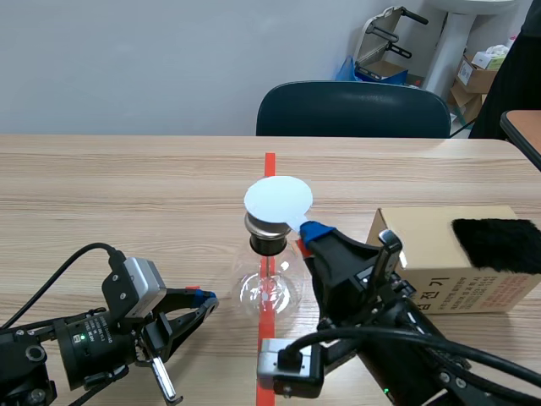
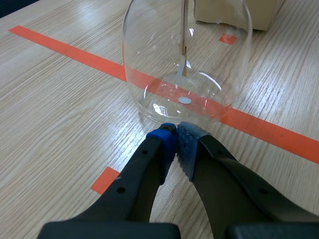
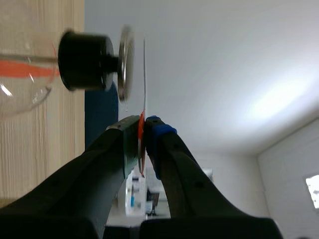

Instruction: Do the electroscope experiment

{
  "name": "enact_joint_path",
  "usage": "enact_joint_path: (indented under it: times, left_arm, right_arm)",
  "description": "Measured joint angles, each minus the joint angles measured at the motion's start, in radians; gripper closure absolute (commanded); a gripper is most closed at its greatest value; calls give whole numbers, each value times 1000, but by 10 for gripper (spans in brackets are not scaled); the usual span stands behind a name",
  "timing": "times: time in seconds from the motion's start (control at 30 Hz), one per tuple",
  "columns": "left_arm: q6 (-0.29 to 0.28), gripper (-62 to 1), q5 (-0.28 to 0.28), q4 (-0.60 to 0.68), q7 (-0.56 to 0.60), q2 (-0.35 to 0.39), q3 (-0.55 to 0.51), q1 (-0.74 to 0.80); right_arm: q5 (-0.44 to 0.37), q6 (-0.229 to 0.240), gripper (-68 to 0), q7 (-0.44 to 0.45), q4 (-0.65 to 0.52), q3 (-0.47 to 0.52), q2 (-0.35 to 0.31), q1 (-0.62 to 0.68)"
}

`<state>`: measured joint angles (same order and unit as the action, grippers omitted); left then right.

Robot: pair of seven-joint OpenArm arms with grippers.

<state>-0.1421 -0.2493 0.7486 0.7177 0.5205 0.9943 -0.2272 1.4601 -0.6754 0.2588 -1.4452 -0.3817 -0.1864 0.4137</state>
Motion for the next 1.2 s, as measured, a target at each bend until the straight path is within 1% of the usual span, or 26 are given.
enact_joint_path:
  times: [0.23,0.47,0.6,1.2]
  left_arm:
    - [0,-42,0,0,0,0,0,0]
    - [0,-42,0,0,0,0,0,0]
    - [0,-42,0,0,0,0,0,0]
    - [0,-42,0,0,0,0,0,0]
  right_arm:
    - [0,0,-17,-209,0,0,0,0]
    - [0,1,-17,-340,0,0,0,0]
    - [0,1,-17,-373,0,0,0,0]
    - [0,1,-17,-373,0,0,0,0]
